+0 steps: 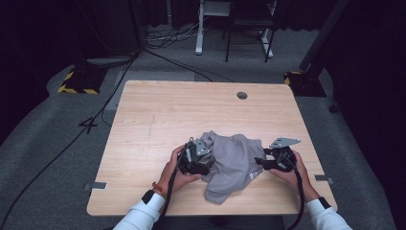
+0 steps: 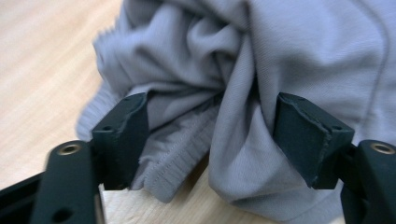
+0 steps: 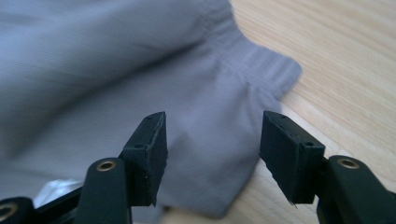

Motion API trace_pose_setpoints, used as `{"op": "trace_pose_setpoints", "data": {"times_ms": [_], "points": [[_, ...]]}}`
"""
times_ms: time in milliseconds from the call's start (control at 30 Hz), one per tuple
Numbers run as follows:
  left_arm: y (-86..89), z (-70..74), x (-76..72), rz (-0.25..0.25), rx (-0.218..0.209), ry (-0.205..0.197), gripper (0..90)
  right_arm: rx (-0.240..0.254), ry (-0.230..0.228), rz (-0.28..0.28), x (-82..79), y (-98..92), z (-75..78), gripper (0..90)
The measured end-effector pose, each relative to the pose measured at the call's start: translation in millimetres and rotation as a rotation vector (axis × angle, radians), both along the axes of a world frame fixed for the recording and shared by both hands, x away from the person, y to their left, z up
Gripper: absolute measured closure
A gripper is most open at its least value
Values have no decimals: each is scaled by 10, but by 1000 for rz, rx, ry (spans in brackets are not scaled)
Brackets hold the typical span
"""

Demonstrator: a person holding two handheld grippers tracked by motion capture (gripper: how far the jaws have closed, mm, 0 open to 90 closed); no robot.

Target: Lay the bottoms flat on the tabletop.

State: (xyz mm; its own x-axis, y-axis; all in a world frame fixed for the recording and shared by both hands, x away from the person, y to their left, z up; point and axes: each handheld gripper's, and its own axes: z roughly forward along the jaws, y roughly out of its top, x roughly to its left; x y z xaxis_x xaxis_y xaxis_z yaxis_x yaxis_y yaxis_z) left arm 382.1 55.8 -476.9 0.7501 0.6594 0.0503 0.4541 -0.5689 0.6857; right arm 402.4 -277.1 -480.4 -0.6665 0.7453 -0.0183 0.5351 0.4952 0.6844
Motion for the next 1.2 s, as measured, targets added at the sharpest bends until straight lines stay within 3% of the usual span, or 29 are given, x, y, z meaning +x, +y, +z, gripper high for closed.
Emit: {"op": "trace_pose_setpoints", "data": {"times_ms": [100, 167, 267, 367, 433, 533, 600, 767, 867, 1033, 1100, 1200], "points": [[-18, -82, 51, -11, 46, 22, 372, -20, 12, -18, 56, -2, -78, 461], [-26, -109, 64, -17, 61, 36, 425, -7, 12, -20, 65, -5, -83, 500], [2, -112, 87, -31, 53, 44, 473, -21, 2, -32, 89, -11, -80, 744], [37, -108, 68, -37, 54, 44, 526, -56, -17, -64, 107, -53, -75, 862], [48, -108, 52, -43, 55, 43, 586, -67, -23, -87, 120, -100, -73, 875], [91, -95, -31, -101, 68, 20, 729, -78, -29, -124, 142, -170, -71, 879], [113, -84, -73, -103, 64, 14, 774, -94, -46, -144, 154, -217, -66, 881], [225, 25, -204, -135, 0, 41, 828, -81, -71, -177, 155, -305, 4, 883], [274, 73, -333, -148, -30, 59, 817, -80, -68, -192, 163, -334, 32, 883], [328, 108, -486, -164, -37, 29, 674, -81, -43, -184, 180, -321, 2, 837], [368, 131, -480, -143, -48, 28, 530, -89, -54, -186, 185, -307, 4, 799], [482, 184, -449, -88, -103, 18, 392, -79, -51, -185, 202, -310, 20, 736]]}}
